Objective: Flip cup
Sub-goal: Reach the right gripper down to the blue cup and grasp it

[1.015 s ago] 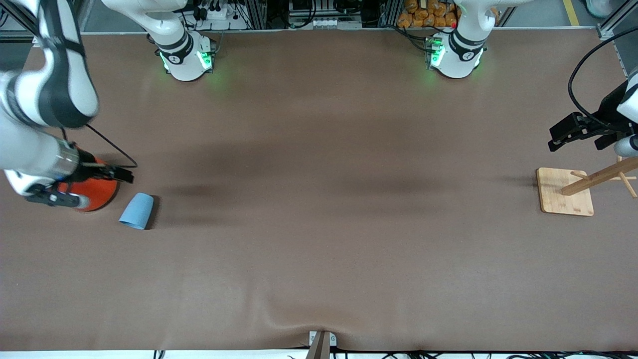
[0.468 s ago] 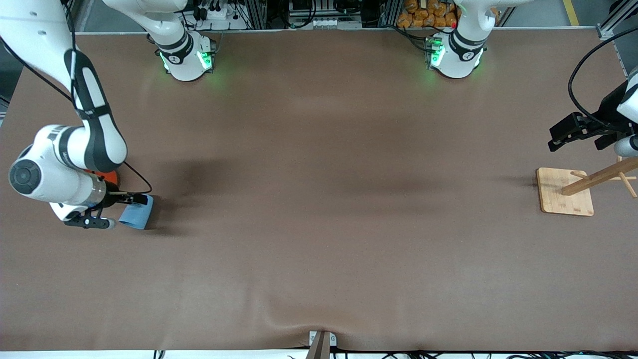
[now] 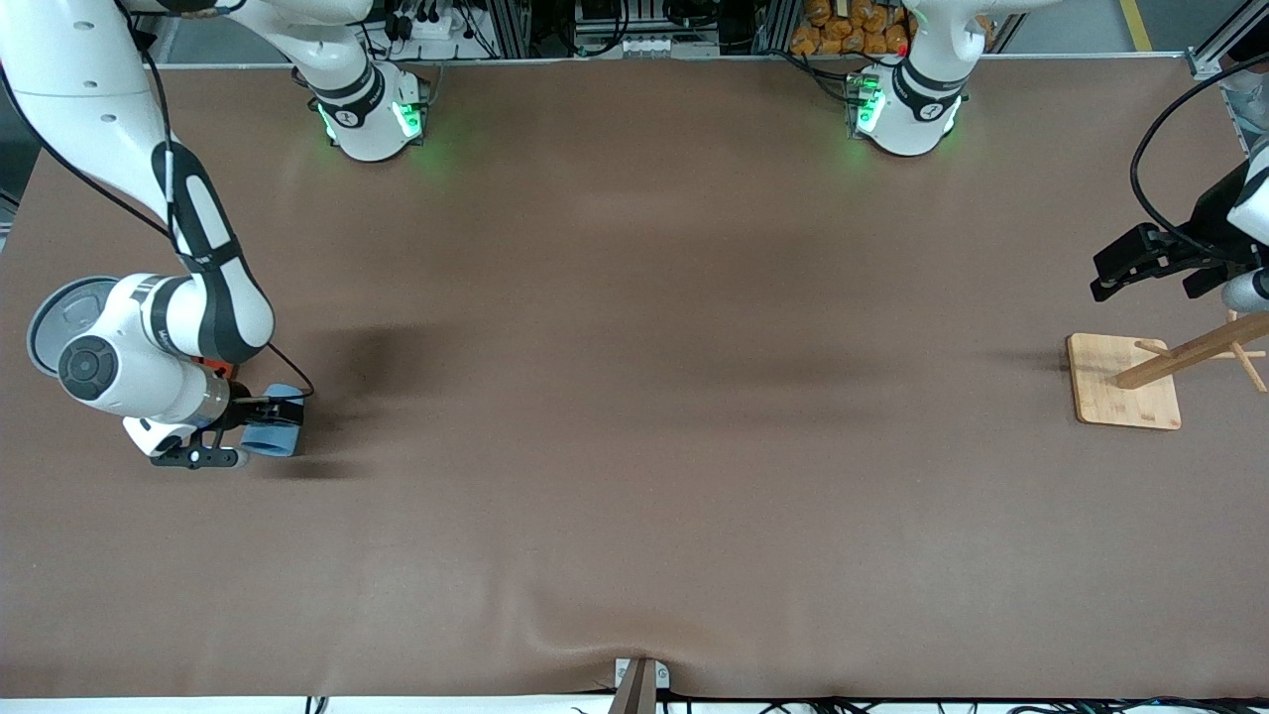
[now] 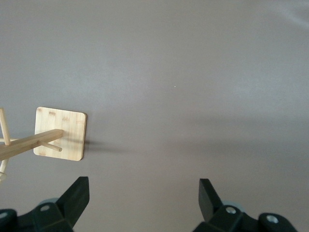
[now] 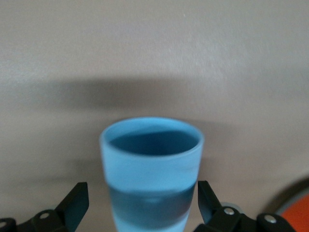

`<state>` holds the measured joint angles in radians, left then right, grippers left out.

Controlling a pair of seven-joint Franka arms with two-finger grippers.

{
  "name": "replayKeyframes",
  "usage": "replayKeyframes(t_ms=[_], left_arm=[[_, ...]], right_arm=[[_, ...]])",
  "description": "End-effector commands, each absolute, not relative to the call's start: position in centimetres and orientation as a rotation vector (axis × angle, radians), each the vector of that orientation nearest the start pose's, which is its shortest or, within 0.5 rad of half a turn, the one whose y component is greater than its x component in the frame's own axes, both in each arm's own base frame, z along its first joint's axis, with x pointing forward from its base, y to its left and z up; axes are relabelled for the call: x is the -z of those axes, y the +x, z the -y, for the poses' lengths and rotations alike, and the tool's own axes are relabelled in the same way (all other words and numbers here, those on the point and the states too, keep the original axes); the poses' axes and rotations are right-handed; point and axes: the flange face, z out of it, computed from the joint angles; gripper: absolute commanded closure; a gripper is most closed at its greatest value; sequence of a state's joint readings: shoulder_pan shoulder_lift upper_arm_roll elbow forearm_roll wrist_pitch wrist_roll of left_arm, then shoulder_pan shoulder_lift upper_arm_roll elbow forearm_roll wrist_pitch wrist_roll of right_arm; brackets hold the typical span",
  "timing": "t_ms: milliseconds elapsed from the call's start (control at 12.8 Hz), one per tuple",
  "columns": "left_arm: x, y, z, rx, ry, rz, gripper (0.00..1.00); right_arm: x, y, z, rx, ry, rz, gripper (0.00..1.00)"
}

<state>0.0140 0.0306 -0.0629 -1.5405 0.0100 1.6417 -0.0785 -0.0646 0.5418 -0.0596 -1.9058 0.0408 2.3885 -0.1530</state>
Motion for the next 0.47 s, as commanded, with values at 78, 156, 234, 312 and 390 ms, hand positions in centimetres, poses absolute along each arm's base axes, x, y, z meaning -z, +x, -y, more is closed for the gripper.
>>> replayKeyframes(t_ms=[78,156,234,312,390], left_arm=[[-63.1,57.1,2.5,0.098,-3.15,0.07,0.0],[-63.1,57.1,2.6,0.098,-3.151,0.068,0.0],[-63.1,57.1,2.6,0.098,-3.151,0.068,0.0],[-63.0,57.1,2.6,0.096,-3.151,0.068,0.0],[-63.1,57.1,2.5,0.096,-3.15,0.073,0.0]], right_arm=[[-20.1,62.6,8.3,-0.055,-3.127,0.182,0.25],[-20.1,62.6,7.9,-0.061,-3.123,0.215,0.37],[-20.2,62.7,7.0,-0.065,-3.115,0.283,0.42],[-20.6,62.9,5.8,-0.058,-3.093,0.408,0.43],[-21.3,62.9,4.5,-0.057,-3.058,0.545,0.44]])
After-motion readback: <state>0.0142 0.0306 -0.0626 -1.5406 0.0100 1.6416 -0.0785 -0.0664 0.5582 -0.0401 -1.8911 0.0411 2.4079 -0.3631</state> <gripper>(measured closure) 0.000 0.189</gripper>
